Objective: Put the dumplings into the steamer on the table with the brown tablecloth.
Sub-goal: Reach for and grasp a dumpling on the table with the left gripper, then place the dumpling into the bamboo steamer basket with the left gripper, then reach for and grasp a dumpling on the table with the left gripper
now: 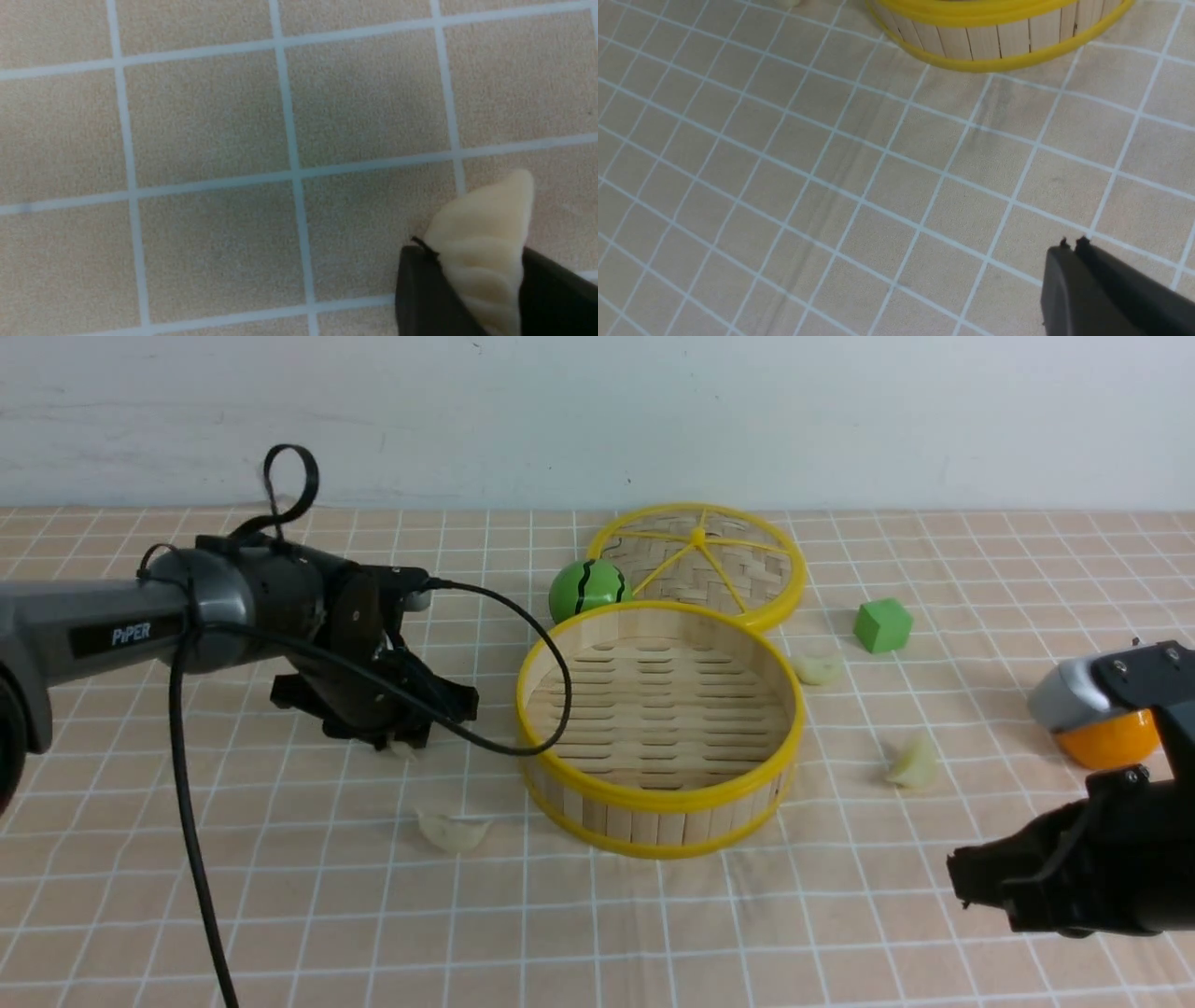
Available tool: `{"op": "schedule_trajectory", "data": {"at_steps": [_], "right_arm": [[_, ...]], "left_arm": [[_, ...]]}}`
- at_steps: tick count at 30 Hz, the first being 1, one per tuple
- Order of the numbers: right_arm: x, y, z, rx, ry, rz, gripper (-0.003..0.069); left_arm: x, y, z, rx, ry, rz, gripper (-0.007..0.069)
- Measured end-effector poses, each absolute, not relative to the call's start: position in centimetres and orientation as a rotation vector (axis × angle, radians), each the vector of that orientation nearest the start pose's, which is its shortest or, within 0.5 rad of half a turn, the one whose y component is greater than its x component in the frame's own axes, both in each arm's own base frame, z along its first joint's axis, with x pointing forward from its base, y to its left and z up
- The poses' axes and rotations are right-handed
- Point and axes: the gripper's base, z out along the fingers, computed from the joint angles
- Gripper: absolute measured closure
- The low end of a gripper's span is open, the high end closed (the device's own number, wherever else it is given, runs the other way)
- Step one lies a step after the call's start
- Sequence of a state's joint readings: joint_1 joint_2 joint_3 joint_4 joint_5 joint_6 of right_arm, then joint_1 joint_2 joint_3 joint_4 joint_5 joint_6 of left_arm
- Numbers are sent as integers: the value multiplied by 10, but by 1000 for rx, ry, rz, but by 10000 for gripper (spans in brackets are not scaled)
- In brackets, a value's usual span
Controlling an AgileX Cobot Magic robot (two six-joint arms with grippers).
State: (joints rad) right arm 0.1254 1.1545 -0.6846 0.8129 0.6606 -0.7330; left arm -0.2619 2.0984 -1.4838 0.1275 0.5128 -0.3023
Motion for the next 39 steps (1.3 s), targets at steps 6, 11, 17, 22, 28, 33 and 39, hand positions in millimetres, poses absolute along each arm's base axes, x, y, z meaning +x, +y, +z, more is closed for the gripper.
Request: {"op": "schedule_trajectory", "data": {"at_steps": [6,11,17,22,28,33,39], "right_arm": [[208,67,261,-396,2372,595,646],[210,66,261,-380,2366,591,647],[213,67,257,-374,2386,604,645],[213,68,256,-367,2391,620,642],[213,69,257,-354,2389,637,636],[213,69,257,-350,2389,644,627],[213,69,256,-350,2392,647,624]], "left_arm": [[425,-134,212,54,2556,-170,440],[403,-190,283,247,2360,-304,440],[408,-236,263,356,2333,-357,440],[433,-246,204,373,2427,-305,433],[441,-250,185,389,2462,-276,233],[435,-246,213,411,2532,-223,64],[393,-215,316,664,2578,-58,40]]}}
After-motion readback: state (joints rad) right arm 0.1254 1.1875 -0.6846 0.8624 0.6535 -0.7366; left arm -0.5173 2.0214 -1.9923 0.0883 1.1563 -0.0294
